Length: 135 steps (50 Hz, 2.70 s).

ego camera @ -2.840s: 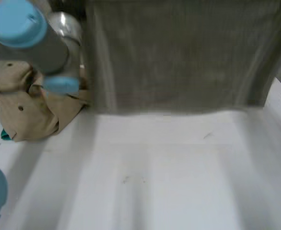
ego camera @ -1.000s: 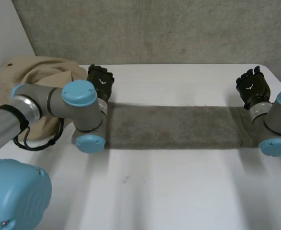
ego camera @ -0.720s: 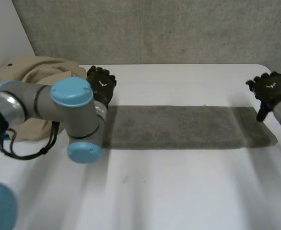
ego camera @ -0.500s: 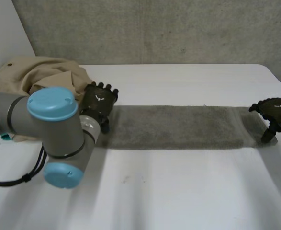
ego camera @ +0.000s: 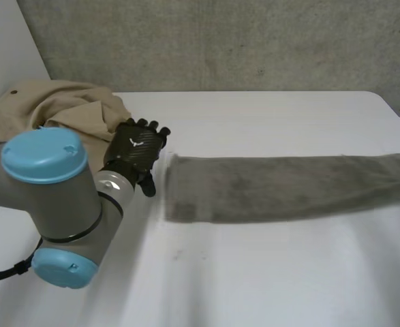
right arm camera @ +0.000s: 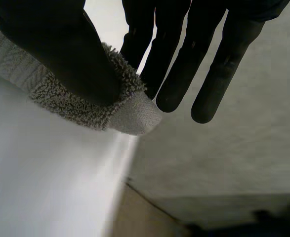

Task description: Fold the laundry.

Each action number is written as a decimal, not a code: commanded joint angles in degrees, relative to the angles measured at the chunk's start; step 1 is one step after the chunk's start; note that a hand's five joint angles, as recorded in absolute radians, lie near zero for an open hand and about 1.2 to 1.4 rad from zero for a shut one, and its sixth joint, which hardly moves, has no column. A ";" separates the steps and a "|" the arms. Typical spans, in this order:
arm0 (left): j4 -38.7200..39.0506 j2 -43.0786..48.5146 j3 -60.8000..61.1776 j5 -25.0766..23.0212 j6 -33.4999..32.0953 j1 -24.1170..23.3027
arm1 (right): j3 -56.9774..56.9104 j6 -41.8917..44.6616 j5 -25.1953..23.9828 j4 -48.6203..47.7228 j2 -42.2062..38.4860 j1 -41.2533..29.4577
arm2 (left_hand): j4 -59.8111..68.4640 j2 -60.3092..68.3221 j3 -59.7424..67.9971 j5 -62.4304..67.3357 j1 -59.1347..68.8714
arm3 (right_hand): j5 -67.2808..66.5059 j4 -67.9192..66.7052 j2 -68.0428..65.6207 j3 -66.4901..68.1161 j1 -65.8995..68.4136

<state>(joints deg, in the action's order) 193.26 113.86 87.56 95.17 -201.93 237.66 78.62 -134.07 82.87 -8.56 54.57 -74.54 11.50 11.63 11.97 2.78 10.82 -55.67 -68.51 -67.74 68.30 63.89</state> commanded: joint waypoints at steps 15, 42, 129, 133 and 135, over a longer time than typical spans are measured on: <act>0.01 -5.49 4.46 0.01 0.13 1.14 | 5.84 3.54 -12.97 -16.56 7.32 -36.78 | -1.50 -1.63 -1.97 -2.78 -0.82 | -14.33 -11.49 -12.26 11.70 16.11; 2.65 -4.70 4.20 -0.07 -0.04 -2.11 | 15.34 -15.52 -9.13 -6.58 12.40 -30.42 | -1.50 -1.63 -1.97 -2.78 -0.82 | 55.67 58.51 57.74 -58.30 -53.89; -25.57 20.18 -34.12 7.22 13.49 -10.64 | -4.46 -32.74 -3.52 13.59 3.33 -35.33 | 0.06 -0.07 -0.41 -1.22 0.74 | 49.70 52.53 51.77 -52.32 -47.92; -24.95 14.83 -31.14 4.25 13.49 -10.55 | 1.87 -36.25 -1.66 8.58 6.33 -35.24 | -0.44 -0.57 -0.91 -1.73 0.24 | 50.03 52.87 52.11 -52.66 -48.26; -24.60 13.15 -29.73 2.57 13.41 -10.37 | 4.17 -37.75 -1.66 7.60 6.86 -35.24 | -0.61 -0.74 -1.08 -1.90 0.07 | 50.37 53.21 52.44 -53.00 -48.59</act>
<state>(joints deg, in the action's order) 167.77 132.73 54.20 101.55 -188.45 227.16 75.00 -167.32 79.39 4.31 57.51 -109.91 11.50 11.63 11.97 2.76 10.82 -3.05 -12.79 -12.96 12.79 13.65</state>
